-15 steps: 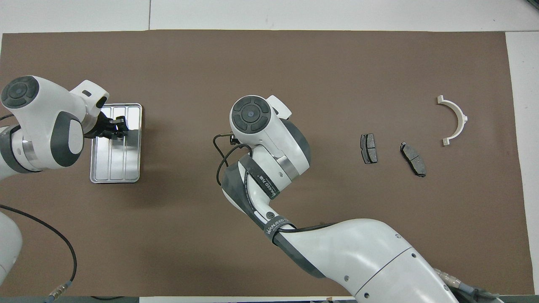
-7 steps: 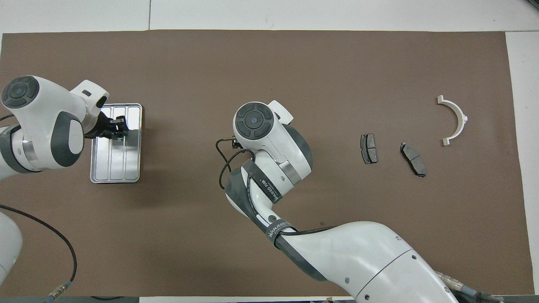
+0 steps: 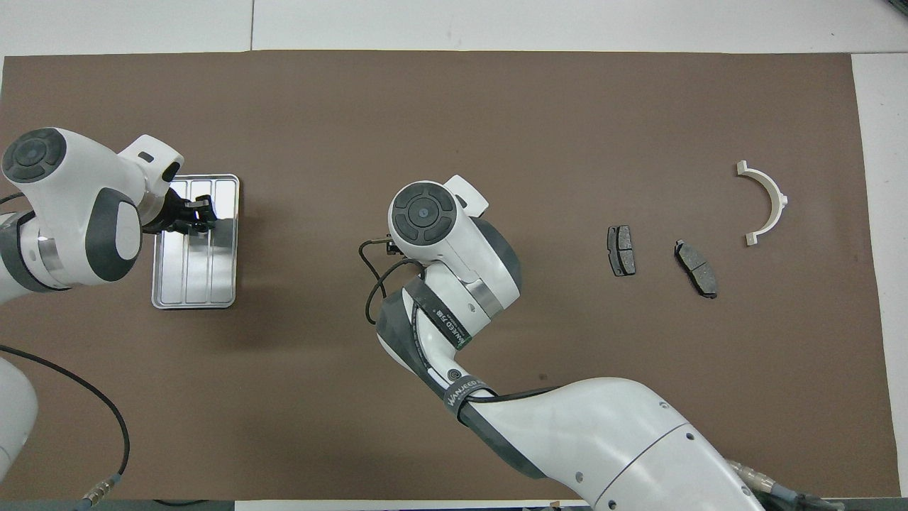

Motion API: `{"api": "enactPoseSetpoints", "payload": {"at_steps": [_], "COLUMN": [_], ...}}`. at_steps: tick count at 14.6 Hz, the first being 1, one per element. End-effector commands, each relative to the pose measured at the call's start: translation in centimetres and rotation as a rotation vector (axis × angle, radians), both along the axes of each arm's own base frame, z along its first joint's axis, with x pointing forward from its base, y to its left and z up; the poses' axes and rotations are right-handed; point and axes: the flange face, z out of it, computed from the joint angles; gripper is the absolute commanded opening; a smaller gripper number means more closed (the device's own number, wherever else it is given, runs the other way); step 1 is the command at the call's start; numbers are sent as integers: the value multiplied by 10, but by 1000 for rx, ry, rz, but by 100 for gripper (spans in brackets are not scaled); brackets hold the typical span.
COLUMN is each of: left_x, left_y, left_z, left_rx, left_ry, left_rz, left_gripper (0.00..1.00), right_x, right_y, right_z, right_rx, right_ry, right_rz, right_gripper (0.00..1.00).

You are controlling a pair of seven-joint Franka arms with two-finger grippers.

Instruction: Place bearing gear from tray to pile

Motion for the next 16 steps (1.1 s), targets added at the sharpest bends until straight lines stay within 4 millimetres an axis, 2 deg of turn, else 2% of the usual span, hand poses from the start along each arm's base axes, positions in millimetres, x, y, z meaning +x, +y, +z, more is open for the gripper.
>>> {"api": "enactPoseSetpoints", "payload": {"at_steps": [1,8,13,16], "left_x": [-10,-8,2,12], "left_y": [-4,-4,-5,-7], "left_z": [-2,1,20,37], "left_rx": [-6,-5,-12,-19], "left_ry": [-5,-8,-17,-6], "left_rz": [12,10,15,30], "left_gripper": [39,4,2,1], "right_x": [-7,-8,-9,-10], "right_y": [-2,-4,-5,-5], "right_z": [0,-7,-9,-10], "right_rx": [8,15,16,14], "right_ry": [-4,-13,-14,-11], "right_rz": [1,0,0,2], "right_gripper": [100,100,95,77]}}
